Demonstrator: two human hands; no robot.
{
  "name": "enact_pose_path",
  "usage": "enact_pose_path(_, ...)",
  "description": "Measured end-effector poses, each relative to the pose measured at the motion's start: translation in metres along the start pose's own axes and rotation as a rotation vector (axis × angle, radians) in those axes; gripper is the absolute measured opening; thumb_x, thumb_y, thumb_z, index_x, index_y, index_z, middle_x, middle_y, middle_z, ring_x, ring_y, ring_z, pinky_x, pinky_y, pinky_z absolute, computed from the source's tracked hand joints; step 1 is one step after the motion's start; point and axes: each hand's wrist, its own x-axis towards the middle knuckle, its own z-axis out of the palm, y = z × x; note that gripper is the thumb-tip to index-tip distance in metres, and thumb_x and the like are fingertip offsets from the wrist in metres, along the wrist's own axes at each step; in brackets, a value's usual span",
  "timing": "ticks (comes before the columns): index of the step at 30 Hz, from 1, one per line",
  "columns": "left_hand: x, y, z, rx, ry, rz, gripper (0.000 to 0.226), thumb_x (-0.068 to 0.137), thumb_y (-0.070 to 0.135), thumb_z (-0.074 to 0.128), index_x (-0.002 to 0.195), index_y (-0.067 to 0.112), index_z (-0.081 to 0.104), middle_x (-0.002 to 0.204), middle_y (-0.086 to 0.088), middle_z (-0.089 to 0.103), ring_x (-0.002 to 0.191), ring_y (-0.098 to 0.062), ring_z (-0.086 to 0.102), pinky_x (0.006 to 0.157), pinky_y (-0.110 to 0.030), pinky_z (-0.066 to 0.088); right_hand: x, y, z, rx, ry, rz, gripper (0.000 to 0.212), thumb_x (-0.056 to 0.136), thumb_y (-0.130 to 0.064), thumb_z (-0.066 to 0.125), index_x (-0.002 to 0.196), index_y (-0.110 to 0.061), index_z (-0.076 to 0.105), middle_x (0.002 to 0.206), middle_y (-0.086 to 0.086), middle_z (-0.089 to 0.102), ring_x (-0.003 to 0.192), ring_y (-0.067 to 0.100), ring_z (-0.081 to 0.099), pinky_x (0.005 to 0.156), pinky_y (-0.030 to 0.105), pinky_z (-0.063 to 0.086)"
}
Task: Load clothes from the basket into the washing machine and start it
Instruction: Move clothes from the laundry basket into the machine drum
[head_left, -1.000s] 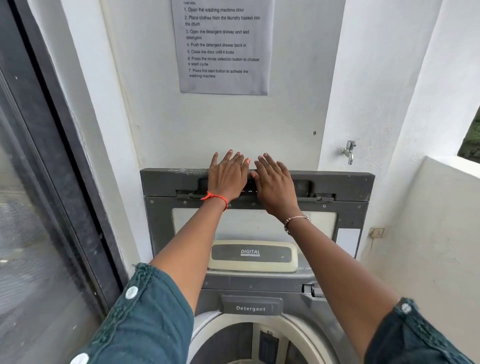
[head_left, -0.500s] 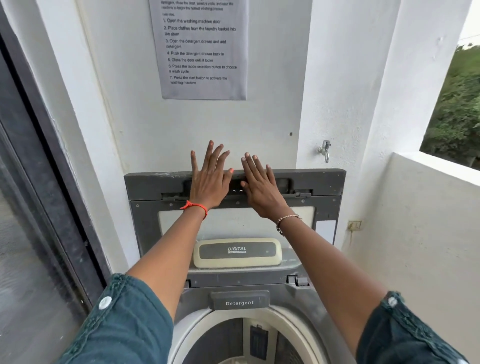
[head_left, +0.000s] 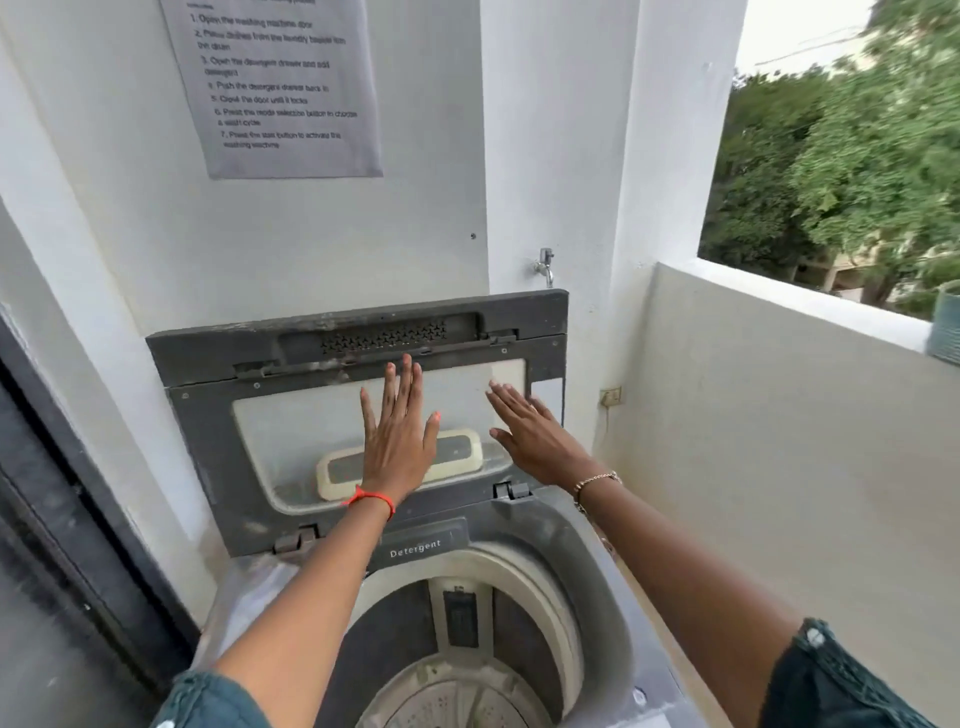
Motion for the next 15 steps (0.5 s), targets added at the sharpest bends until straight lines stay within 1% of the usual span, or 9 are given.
enact_pose_path(2, -0.014, 0.026, 0.015, -0.053, -0.055, 0.04, 0.069, 0.086, 0.047, 0.007, 0.145, 0.015, -0.007, 0.155, 0.002, -0.011, 0.141, -0.013, -0.014, 0.111, -0.044, -0.015, -0.031, 0.017, 0.002, -0.001, -0.036, 0.063, 0.053, 0.099, -0.026, 0.028, 0.145, -0.012, 0.006, 0.155, 0.0, 0.001, 0.142, 0.012, -0.002, 0.115, 0.033, 0.0)
enact_pose_path(6, -0.035, 0.09, 0.043, -0.151, -0.151, 0.122, 0.067, 0.086, 0.049, 0.003, 0.144, 0.019, -0.012, 0.153, 0.004, -0.018, 0.14, -0.013, -0.02, 0.112, -0.044, -0.017, -0.098, 0.055, -0.001, -0.014, -0.043, 0.238, 0.052, 0.099, -0.024, 0.03, 0.145, -0.014, 0.01, 0.155, 0.001, 0.005, 0.142, 0.012, 0.001, 0.114, 0.031, 0.0)
enact_pose_path(8, -0.044, 0.128, 0.057, -0.215, -0.176, 0.195, 0.063, 0.094, 0.045, 0.014, 0.144, 0.02, -0.014, 0.152, 0.004, -0.02, 0.141, -0.014, -0.02, 0.111, -0.043, -0.02, -0.138, 0.074, -0.004, -0.009, -0.025, 0.329, 0.051, 0.098, -0.022, 0.03, 0.145, -0.012, 0.012, 0.154, 0.002, 0.007, 0.142, 0.014, 0.003, 0.114, 0.03, 0.001)
enact_pose_path(10, -0.051, 0.17, 0.066, -0.284, -0.208, 0.239, 0.063, 0.099, 0.036, 0.026, 0.145, 0.019, -0.013, 0.152, 0.004, -0.021, 0.14, -0.013, -0.021, 0.109, -0.04, -0.023, -0.18, 0.089, -0.009, -0.011, -0.009, 0.414, 0.05, 0.098, -0.021, 0.031, 0.145, -0.011, 0.015, 0.154, 0.003, 0.009, 0.142, 0.014, 0.004, 0.114, 0.029, 0.001)
enact_pose_path(13, -0.067, 0.239, 0.082, -0.377, -0.247, 0.311, 0.065, 0.093, 0.038, 0.022, 0.148, 0.016, -0.006, 0.153, 0.006, -0.017, 0.138, -0.008, -0.021, 0.109, -0.038, -0.022, -0.248, 0.117, -0.01, 0.015, 0.044, 0.558, 0.049, 0.098, -0.02, 0.033, 0.144, -0.01, 0.018, 0.154, 0.003, 0.012, 0.142, 0.013, 0.007, 0.114, 0.029, 0.003)
enact_pose_path(15, -0.086, 0.279, 0.096, -0.432, -0.265, 0.384, 0.065, 0.093, 0.037, 0.022, 0.148, 0.015, -0.005, 0.154, 0.004, -0.015, 0.139, -0.009, -0.02, 0.109, -0.039, -0.02, -0.297, 0.129, -0.005, 0.009, 0.017, 0.661, 0.049, 0.098, -0.018, 0.034, 0.143, -0.01, 0.019, 0.154, 0.004, 0.013, 0.142, 0.013, 0.008, 0.114, 0.028, 0.003)
